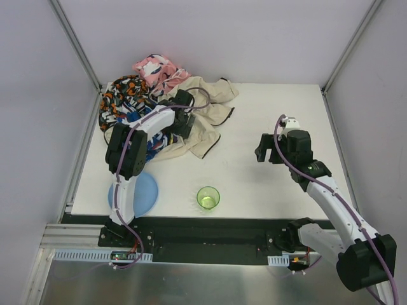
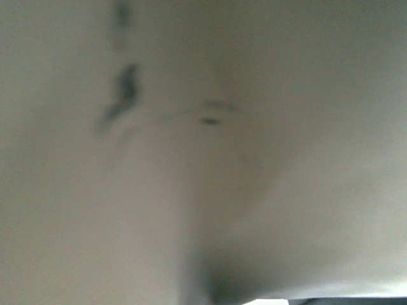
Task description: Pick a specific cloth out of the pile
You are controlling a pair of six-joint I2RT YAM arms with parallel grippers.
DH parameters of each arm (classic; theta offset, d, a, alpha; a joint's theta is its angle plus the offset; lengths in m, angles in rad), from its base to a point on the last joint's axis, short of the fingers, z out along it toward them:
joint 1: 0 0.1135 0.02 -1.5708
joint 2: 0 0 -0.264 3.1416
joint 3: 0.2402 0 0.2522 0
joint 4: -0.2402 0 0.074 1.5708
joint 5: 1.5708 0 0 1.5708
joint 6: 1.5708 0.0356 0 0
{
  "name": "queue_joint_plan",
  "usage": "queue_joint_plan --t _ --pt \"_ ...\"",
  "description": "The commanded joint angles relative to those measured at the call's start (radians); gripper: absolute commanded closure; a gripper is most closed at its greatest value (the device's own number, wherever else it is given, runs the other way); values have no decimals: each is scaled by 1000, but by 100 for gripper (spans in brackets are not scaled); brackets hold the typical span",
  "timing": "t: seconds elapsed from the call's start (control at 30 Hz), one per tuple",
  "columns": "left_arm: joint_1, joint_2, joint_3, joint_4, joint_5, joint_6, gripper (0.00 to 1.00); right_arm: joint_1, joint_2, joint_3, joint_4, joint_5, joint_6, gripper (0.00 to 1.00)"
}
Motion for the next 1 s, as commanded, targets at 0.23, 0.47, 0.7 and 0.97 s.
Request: queue_joint_plan --t 0.23,0.47,0.7,0.97 --pt "63 123 324 -212 -193 -165 100 2 38 17 137 -37 23 4" --pt "118 11 680 -211 -302 -127 100 5 162 35 293 -201 113 4" --pt "215 43 900 -180 -290 -88 100 124 421 193 388 -248 164 5" --pt "305 43 892 -145 -172 -123 100 316 872 527 569 -189 392 4"
